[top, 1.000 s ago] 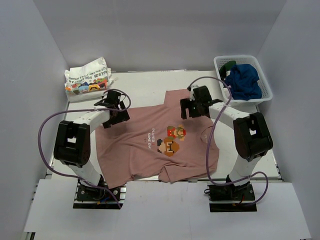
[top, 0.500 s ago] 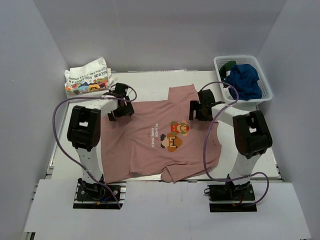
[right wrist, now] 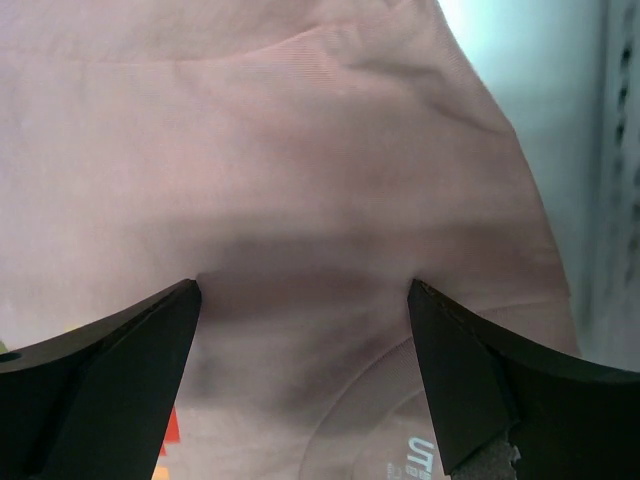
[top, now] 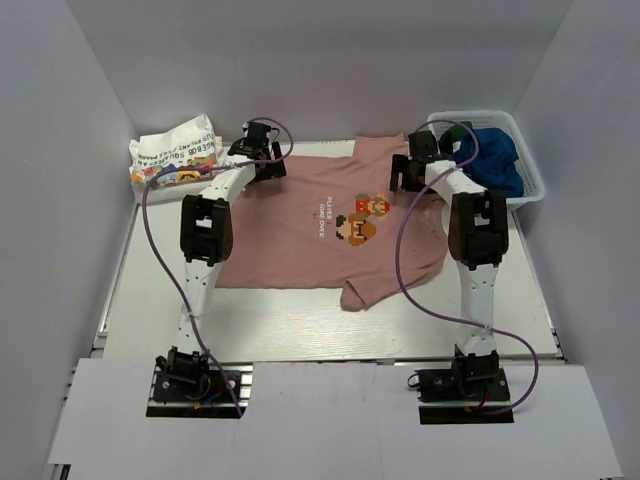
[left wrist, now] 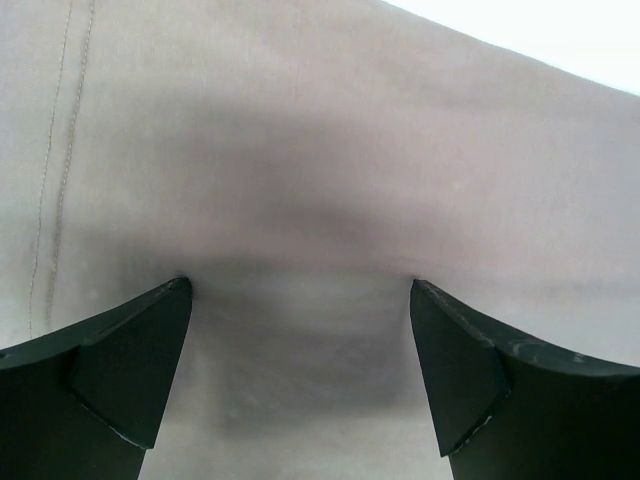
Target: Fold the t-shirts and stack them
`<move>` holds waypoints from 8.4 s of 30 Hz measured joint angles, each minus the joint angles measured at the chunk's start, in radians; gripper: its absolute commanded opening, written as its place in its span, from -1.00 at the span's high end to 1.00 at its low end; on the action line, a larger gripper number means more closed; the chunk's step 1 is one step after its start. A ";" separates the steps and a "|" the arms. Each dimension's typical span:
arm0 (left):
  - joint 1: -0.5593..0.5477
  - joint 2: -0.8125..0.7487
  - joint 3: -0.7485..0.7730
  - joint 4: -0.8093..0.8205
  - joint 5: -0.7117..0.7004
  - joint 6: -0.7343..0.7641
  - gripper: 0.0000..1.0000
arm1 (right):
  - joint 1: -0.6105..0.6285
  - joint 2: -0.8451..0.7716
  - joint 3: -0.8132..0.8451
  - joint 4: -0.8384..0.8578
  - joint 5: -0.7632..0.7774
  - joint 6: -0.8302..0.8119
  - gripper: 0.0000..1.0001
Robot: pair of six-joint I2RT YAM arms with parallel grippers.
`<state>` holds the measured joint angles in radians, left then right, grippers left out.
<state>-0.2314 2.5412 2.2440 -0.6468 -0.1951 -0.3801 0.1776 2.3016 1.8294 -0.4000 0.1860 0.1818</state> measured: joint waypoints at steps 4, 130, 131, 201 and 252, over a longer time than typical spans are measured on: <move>0.006 0.020 0.035 0.020 0.060 0.032 -1.00 | 0.000 0.005 0.053 -0.036 -0.043 -0.069 -0.81; 0.087 -1.032 -1.242 -0.042 -0.138 -0.628 1.00 | 0.495 -1.026 -0.789 -0.320 0.246 0.409 1.00; 0.091 -1.011 -1.225 -0.045 -0.138 -0.626 1.00 | 0.475 -1.009 -0.775 -0.307 0.245 0.391 1.00; 0.129 -0.929 -1.327 0.086 0.140 -0.379 -1.00 | 0.096 -1.017 -1.278 0.259 -0.330 0.210 -0.81; 0.261 -0.398 -0.614 -0.188 -0.088 -0.427 0.22 | 0.099 -0.082 0.056 -0.002 0.067 0.016 -0.81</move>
<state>0.0299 2.1433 1.6299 -0.8349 -0.2832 -0.8070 0.2764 2.2200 1.8854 -0.4015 0.2527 0.1982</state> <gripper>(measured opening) 0.476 0.902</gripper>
